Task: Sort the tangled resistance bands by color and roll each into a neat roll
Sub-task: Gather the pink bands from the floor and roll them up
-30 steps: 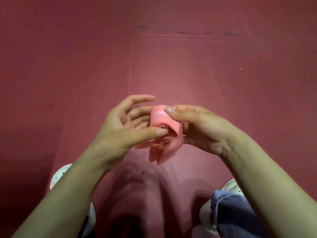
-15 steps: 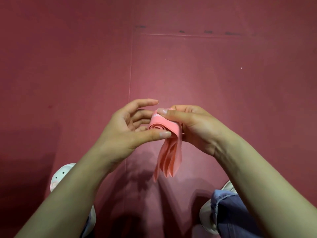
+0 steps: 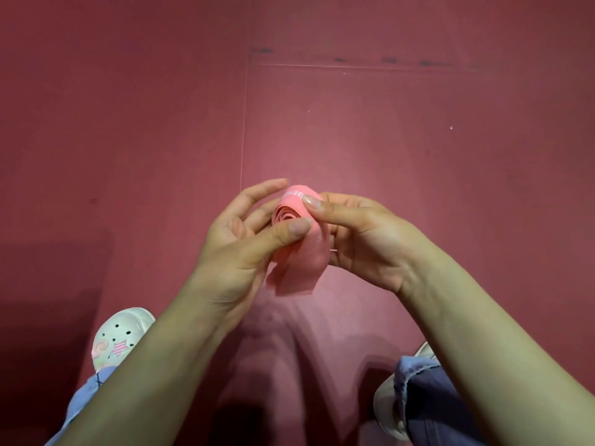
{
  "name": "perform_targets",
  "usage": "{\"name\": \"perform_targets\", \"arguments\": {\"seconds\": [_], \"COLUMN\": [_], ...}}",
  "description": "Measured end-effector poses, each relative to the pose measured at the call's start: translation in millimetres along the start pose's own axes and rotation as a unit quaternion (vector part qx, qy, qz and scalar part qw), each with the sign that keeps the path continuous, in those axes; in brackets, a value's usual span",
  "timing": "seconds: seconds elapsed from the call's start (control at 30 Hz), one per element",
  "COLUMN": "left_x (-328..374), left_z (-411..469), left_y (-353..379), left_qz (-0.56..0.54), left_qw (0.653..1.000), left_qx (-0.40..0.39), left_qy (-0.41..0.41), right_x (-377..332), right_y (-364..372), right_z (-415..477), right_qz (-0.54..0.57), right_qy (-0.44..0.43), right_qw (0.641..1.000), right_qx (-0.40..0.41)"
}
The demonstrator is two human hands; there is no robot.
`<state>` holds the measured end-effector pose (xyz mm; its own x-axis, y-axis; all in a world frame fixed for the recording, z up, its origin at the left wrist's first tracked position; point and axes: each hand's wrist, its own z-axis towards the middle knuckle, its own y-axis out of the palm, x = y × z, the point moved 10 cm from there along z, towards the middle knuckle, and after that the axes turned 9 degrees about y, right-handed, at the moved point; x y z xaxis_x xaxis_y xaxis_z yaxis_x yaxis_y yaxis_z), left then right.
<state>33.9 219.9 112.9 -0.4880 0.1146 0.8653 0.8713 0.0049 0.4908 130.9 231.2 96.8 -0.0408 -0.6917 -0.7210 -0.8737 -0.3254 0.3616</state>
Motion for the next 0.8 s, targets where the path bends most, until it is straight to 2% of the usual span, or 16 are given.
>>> {"name": "perform_targets", "arguments": {"seconds": [0.1, 0.2, 0.33, 0.43, 0.63, 0.8], "left_x": [6, 8, 11, 13, 13, 3], "left_z": [3, 3, 0, 1, 2, 0], "left_y": [-4, -4, 0, -2, 2, 1], "left_qz": [0.068, 0.091, 0.155, 0.148, -0.03, -0.078], "left_qw": [0.996, 0.989, 0.974, 0.979, 0.999, 0.997], "left_qx": [-0.054, -0.111, -0.164, -0.139, -0.043, 0.011], "left_qy": [-0.011, -0.035, -0.026, -0.009, 0.004, -0.012], "right_x": [-3, -1, 1, 3, 7, 11], "right_y": [-5, -4, -7, -9, 1, 9], "right_z": [-2, -3, -1, -1, -1, 0], "right_qz": [-0.047, -0.095, -0.111, -0.099, -0.051, 0.001], "right_qy": [-0.005, 0.005, 0.012, 0.012, 0.027, 0.033], "right_qw": [0.998, 0.995, 0.992, 0.993, 0.998, 0.998], "right_qx": [0.029, 0.036, 0.056, 0.059, -0.001, -0.049]}}
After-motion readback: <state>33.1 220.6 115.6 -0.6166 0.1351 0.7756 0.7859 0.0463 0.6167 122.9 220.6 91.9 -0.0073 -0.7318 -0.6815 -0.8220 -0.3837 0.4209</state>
